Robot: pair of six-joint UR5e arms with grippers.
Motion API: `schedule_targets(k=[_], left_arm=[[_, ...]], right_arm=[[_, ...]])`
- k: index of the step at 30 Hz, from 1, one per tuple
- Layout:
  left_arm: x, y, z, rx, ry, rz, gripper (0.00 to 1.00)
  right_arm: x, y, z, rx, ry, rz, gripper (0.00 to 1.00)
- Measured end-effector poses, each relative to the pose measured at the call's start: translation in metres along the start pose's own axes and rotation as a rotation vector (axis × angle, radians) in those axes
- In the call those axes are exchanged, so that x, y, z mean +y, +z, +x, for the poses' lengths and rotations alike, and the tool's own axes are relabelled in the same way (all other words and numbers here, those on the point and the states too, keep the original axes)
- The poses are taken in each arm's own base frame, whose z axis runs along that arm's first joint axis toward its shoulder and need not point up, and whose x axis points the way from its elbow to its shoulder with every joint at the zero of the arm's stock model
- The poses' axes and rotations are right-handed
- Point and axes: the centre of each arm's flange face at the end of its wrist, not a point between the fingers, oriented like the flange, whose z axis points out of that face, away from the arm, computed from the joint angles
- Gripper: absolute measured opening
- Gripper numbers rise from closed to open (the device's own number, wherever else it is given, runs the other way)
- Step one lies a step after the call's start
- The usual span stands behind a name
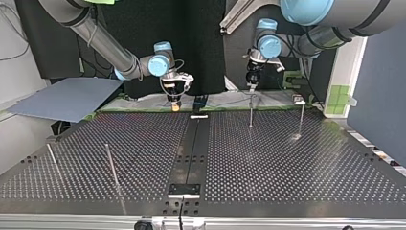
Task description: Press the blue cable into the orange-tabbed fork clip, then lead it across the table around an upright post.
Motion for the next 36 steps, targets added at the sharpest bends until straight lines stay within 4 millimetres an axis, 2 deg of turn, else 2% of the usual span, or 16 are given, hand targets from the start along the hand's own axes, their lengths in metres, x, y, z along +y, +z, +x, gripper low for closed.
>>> schedule_targets(k=[9,17,20,36], left_arm=[[-0.001,-0.001,-0.003,-0.009,0.012,-0.012,1.0],[-0.002,-0.002,-0.032,-0.062,-0.013,-0.032,1.0],[-0.003,-0.003,-0.038,-0.07,-0.021,-0.033,1.0],[-0.004,-0.006,-0.038,-0.074,-0.051,-0.026,1.0]], right_arm=[[0.0,0.0,-0.001,-0.002,-0.002,0.0,0.0],[0.0,0.0,-0.001,0.002,-0.001,-0.001,0.0],[0.0,0.0,-0.001,0.002,-0.001,-0.001,0.0],[-0.003,-0.001,-0.005,-0.006,-0.003,0.005,0.0]])
